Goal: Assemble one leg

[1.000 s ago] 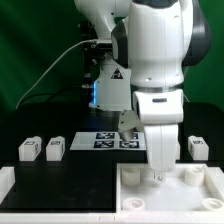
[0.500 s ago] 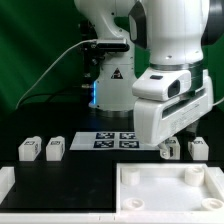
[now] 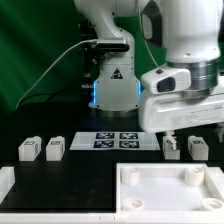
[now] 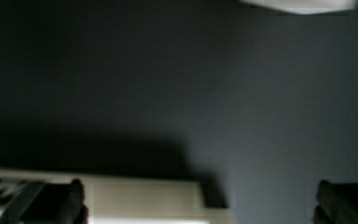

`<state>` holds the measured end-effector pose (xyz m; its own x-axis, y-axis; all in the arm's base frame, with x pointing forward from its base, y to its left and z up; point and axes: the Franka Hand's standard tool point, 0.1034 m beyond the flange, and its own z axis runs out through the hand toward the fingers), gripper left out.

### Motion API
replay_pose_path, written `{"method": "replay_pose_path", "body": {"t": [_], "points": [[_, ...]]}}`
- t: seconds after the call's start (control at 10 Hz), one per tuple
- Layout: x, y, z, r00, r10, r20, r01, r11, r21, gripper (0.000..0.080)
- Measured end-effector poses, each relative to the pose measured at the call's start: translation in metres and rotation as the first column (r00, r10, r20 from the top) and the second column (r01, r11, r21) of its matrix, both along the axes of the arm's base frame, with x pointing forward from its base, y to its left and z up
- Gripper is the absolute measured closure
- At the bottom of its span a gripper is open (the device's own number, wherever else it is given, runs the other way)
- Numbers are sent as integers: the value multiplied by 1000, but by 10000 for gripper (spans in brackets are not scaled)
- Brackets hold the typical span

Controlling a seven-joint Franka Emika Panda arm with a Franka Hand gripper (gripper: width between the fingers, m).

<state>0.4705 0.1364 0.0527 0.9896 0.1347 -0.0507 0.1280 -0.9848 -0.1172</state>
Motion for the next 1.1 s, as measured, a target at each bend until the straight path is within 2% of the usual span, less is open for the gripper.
{"method": "replay_pose_path", "body": {"t": [0.1, 0.2, 0.5, 0.6, 0.8, 1.1], "points": [[-7, 20, 0, 992, -123, -21, 123, 992, -11, 150], [-11, 26, -3, 990, -136, -20, 136, 991, -12, 150], [-17, 24, -3, 990, -112, -90, 109, 993, -31, 150], [-24, 26, -2, 971, -117, -209, 107, 993, -57, 150], [-26, 33, 0, 896, -124, -427, 97, 992, -86, 150], [-37, 33, -5, 766, -112, -633, 53, 992, -112, 150]]}}
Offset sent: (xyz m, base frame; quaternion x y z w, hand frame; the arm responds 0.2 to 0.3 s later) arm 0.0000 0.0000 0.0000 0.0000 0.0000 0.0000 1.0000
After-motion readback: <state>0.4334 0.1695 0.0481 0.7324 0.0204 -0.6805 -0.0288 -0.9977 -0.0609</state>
